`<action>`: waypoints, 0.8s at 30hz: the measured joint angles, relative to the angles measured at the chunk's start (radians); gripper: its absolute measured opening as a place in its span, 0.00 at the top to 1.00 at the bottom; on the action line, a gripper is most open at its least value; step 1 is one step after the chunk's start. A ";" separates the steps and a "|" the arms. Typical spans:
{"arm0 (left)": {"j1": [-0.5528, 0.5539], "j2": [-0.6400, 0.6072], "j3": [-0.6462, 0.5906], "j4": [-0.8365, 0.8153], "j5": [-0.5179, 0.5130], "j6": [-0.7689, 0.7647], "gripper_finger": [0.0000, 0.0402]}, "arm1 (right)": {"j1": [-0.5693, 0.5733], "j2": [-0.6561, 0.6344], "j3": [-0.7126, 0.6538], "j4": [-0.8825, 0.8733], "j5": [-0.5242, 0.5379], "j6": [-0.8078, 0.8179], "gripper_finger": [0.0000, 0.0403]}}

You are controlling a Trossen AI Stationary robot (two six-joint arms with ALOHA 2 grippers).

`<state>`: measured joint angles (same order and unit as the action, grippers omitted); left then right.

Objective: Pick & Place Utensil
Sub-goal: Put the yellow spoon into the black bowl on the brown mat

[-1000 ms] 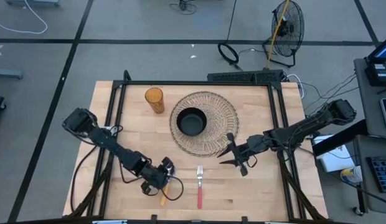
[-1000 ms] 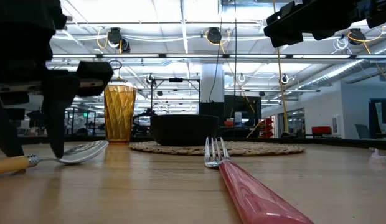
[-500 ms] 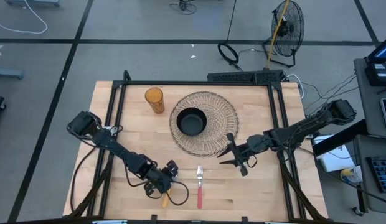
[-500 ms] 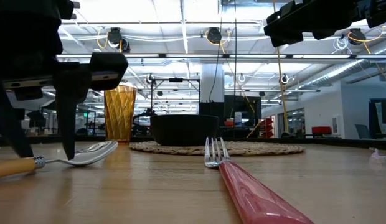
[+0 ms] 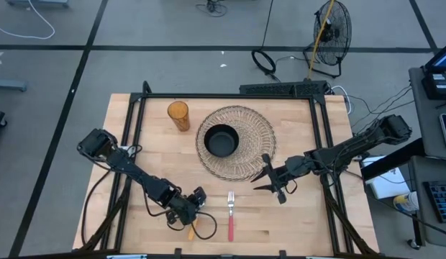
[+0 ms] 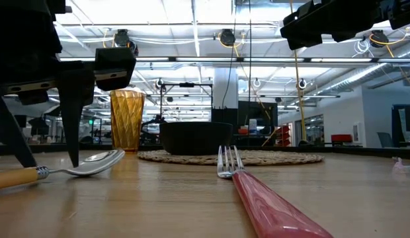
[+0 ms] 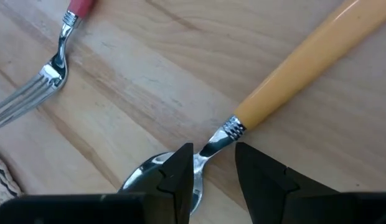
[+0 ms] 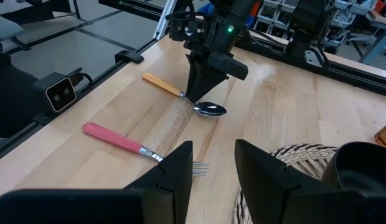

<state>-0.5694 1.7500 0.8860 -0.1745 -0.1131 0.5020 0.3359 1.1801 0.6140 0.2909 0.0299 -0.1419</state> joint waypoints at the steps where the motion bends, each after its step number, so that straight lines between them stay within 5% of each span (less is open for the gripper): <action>1: 0.004 0.000 0.000 0.002 0.001 0.005 0.71 | 0.000 0.000 0.000 0.000 0.000 0.000 0.71; 11: 0.043 -0.001 0.000 0.037 0.061 0.038 0.84 | 0.000 0.000 0.000 0.005 0.000 0.028 0.71; 24: 0.090 0.080 0.004 0.108 0.087 -0.130 0.85 | 0.000 0.000 -0.029 0.042 0.000 0.031 0.71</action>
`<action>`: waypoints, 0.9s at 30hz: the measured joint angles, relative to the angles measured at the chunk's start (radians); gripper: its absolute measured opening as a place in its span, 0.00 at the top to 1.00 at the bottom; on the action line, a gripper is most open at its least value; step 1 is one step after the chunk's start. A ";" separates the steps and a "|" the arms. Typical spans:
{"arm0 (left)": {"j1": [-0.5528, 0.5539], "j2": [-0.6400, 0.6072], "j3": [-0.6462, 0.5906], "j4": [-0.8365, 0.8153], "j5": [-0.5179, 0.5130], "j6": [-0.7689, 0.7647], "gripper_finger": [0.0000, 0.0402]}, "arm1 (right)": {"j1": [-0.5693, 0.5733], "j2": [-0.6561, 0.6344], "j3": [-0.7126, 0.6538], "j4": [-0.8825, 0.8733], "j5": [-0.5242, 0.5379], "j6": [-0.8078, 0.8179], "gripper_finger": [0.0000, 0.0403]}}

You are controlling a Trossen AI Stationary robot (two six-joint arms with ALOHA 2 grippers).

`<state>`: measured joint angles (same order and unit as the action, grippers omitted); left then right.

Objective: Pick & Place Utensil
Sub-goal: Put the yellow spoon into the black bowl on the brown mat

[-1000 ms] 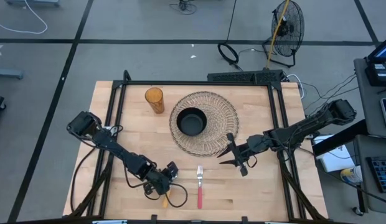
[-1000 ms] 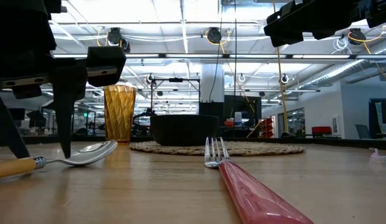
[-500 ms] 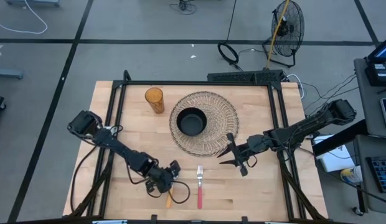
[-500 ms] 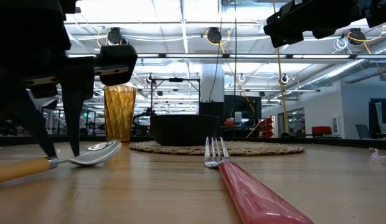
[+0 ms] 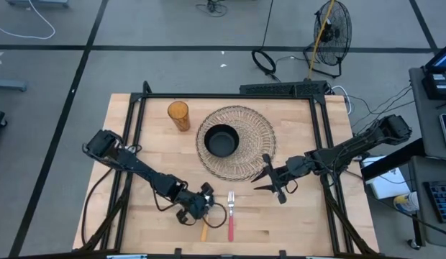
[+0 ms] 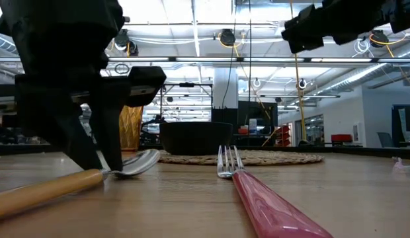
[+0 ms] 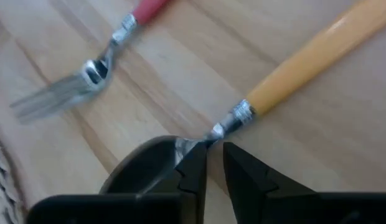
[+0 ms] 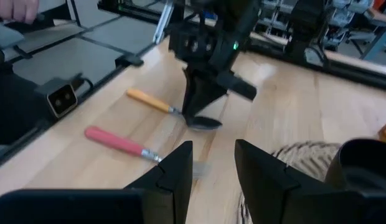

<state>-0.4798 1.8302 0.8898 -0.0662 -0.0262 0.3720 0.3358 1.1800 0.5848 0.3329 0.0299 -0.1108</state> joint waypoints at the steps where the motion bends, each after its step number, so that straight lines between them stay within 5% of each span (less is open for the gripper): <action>1: 0.004 0.001 0.001 0.001 0.001 -0.011 0.85 | 0.000 0.000 -0.004 -0.001 0.000 0.007 0.71; 22: 0.179 -0.001 0.002 -0.140 0.080 -0.560 0.85 | 0.000 0.000 -0.013 -0.003 0.000 0.029 0.71; 27: 0.174 -0.021 -0.003 -0.148 0.188 -0.545 0.85 | 0.000 0.000 -0.014 -0.004 -0.003 0.029 0.71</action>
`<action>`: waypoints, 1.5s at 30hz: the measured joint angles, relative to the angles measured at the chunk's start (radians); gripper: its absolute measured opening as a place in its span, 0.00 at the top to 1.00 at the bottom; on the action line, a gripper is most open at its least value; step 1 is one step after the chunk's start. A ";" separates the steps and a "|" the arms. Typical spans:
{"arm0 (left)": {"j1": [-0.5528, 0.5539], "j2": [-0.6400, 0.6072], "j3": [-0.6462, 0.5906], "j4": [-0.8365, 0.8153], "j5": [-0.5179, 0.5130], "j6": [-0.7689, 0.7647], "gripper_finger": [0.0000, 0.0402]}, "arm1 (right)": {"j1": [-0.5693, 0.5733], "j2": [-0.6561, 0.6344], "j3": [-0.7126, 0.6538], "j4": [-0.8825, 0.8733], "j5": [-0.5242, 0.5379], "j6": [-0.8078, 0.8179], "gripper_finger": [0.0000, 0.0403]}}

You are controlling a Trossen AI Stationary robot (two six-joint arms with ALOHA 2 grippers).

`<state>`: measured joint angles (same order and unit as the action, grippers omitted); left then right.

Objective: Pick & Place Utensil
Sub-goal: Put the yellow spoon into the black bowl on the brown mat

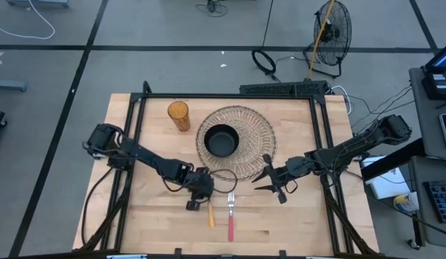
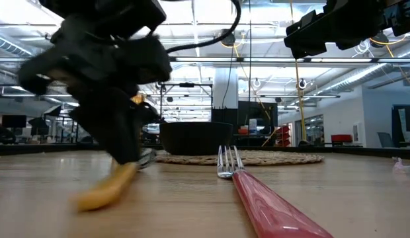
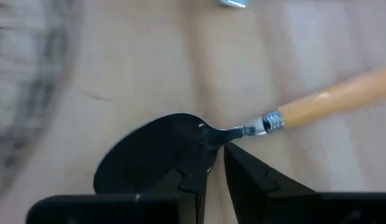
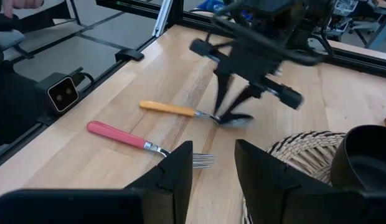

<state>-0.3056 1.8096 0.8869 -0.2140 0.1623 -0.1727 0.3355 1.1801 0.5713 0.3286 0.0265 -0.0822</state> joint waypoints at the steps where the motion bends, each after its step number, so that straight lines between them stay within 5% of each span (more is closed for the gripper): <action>1: -0.010 -0.017 -0.003 -0.002 0.006 0.020 0.85 | 0.000 0.000 0.000 0.000 0.000 0.000 0.71; 9: -0.112 -0.164 -0.004 -0.004 -0.186 0.296 0.76 | 0.000 0.000 0.000 -0.004 -0.001 0.013 0.71; 19: -0.160 -0.119 -0.006 0.006 -0.150 0.431 0.55 | 0.007 0.000 -0.001 0.002 -0.001 0.002 0.71; 45: -0.147 -0.078 -0.001 -0.067 -0.097 0.511 0.71 | 0.007 0.000 -0.001 0.034 0.003 -0.012 0.71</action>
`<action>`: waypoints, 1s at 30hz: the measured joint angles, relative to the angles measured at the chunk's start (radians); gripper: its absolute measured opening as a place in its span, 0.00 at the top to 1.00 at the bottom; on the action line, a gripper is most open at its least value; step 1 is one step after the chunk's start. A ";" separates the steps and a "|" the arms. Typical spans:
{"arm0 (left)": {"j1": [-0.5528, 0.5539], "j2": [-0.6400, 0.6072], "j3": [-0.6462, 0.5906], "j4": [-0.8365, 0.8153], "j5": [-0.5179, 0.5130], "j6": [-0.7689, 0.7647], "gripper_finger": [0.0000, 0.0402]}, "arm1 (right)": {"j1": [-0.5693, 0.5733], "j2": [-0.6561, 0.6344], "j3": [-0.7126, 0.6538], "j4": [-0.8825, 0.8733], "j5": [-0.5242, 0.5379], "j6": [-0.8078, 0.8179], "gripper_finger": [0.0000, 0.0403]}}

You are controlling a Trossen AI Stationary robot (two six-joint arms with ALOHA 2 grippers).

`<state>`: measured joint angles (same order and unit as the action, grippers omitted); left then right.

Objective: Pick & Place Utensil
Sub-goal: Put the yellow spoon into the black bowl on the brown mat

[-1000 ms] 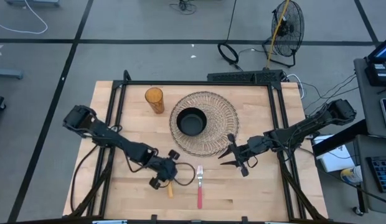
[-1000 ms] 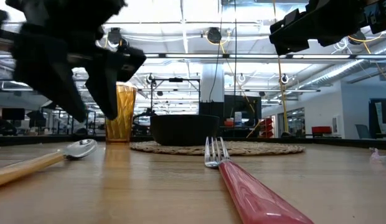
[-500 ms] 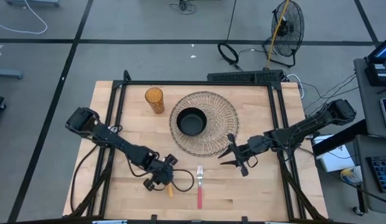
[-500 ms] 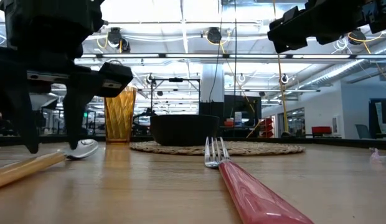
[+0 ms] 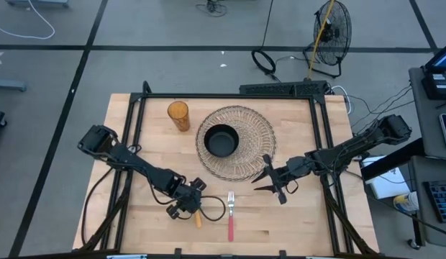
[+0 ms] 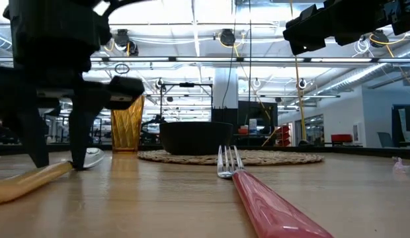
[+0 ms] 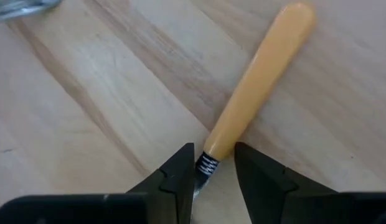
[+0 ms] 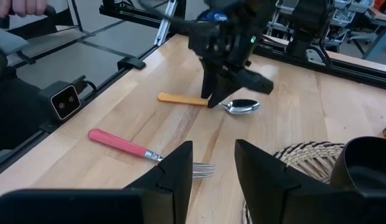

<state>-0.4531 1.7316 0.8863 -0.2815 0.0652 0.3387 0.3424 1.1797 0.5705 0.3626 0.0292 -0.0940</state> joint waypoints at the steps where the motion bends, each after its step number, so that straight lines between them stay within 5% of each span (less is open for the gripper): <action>1: 0.000 0.011 0.003 0.003 0.006 0.001 0.71 | 0.000 0.000 0.000 0.000 0.000 0.000 0.71; 7: 0.009 0.037 0.005 0.004 0.017 -0.015 0.71 | 0.000 0.000 0.000 -0.002 0.000 0.000 0.71; 30: 0.125 0.040 0.002 0.007 0.095 -0.647 0.71 | 0.000 0.000 0.000 0.000 0.000 -0.005 0.71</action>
<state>-0.3285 1.7718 0.8883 -0.2744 0.1604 -0.3088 0.3420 1.1797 0.5705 0.3622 0.0292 -0.0986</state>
